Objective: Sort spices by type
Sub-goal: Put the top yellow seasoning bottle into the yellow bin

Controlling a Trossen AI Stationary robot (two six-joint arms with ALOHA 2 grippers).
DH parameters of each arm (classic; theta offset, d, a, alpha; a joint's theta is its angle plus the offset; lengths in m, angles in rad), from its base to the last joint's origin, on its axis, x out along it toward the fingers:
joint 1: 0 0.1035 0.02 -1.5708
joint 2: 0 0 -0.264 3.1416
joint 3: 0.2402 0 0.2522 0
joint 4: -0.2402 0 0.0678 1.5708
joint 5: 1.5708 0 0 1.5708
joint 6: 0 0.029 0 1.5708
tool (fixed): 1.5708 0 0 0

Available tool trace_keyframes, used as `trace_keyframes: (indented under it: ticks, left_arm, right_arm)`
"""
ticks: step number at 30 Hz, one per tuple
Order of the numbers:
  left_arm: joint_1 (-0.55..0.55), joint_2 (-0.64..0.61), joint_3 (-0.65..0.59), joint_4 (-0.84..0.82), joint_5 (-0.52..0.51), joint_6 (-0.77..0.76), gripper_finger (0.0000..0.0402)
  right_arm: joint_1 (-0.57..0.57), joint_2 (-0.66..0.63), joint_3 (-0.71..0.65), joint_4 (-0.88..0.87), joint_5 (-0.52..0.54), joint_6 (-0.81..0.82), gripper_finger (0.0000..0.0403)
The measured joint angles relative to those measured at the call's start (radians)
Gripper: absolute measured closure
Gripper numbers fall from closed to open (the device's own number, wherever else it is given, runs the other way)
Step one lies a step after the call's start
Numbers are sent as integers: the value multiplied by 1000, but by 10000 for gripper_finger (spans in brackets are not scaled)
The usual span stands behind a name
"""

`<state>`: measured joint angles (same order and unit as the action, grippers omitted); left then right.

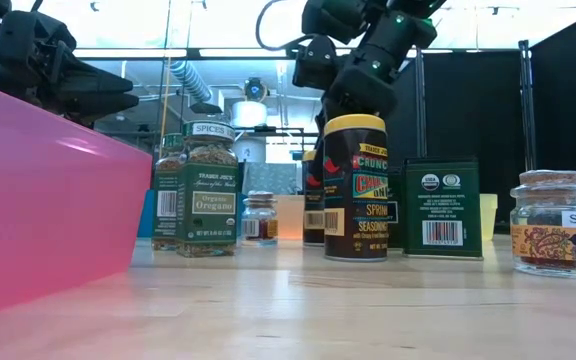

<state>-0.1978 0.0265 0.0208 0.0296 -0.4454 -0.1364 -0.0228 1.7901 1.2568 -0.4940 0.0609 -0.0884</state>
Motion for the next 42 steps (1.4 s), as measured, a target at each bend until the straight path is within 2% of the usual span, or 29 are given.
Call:
trace_keyframes:
  ticks: [6,14,19,25,33,42]
  left_arm:
    - [0,0,0,0,0,-2,218]
    - [0,0,0,0,0,-3,218]
    - [0,0,0,0,0,-3,218]
    - [0,0,0,0,0,-3,218]
    - [0,0,0,1,0,-3,218]
    - [0,0,0,-1,0,-3,218]
  right_arm:
    - [-17,-46,-1,-18,5,-22,168]
    - [-67,-222,-1,-112,-3,-28,168]
    - [-147,-356,0,-225,106,-38,168]
    - [-313,-466,0,-348,184,-1,168]
    - [-556,-453,-3,-469,185,55,168]
    - [-719,-362,-125,-416,145,33,168]
